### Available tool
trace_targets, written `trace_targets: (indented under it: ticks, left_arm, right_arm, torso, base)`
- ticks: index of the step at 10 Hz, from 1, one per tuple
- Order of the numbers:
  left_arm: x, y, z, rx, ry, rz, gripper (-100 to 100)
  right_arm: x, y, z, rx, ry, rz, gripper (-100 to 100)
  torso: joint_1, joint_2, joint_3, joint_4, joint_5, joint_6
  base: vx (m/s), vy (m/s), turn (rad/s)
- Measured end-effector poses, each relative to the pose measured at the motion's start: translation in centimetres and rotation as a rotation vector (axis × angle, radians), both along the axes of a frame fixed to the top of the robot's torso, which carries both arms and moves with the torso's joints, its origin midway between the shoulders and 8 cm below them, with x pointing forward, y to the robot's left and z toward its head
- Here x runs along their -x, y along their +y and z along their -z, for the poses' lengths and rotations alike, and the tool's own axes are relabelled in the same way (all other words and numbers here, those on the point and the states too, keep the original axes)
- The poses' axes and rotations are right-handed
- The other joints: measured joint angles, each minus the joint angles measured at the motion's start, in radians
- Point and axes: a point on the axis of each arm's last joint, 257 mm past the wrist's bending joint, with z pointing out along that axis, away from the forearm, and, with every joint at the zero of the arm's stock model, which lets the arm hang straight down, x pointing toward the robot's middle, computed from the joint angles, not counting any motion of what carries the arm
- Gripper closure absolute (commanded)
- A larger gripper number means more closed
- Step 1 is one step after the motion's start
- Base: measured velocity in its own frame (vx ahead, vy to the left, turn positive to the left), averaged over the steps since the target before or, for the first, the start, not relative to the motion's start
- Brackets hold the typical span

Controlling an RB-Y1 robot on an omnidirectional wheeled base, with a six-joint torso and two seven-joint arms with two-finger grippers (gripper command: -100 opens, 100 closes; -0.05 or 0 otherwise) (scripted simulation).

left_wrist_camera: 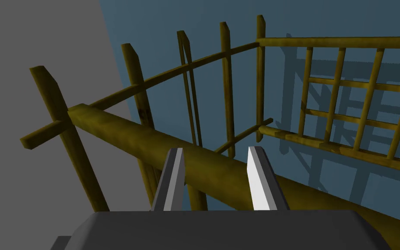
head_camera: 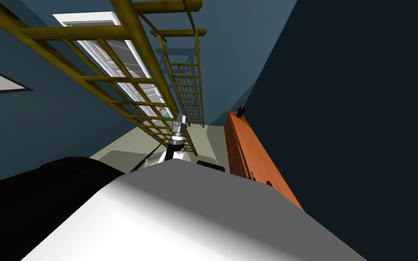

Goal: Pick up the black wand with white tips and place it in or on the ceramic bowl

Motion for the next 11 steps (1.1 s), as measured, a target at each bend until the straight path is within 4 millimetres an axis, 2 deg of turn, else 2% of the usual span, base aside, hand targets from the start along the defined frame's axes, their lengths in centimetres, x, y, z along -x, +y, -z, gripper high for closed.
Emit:
trace_targets:
  ticks: [8, 11]
  left_arm:
    - [0.0, 0.0, 0.0, 0.000, 0.000, 0.000, 0]
    - [0.0, 0.0, 0.0, 0.000, 0.000, 0.000, 0]
  right_arm:
    - [-1.7, -0.8, 0.7, 0.000, 0.001, 0.093, -100]
    - [-2.2, -1.0, 0.9, 0.000, 0.002, 0.126, -100]
  torso:
    - [0.000, 0.000, 0.000, 0.000, 0.000, 0.000]
    - [0.000, 0.001, 0.000, 0.000, 0.000, 0.000]
  base:
    - [-0.075, 0.007, 0.093]
    - [-0.101, 0.015, 0.182]
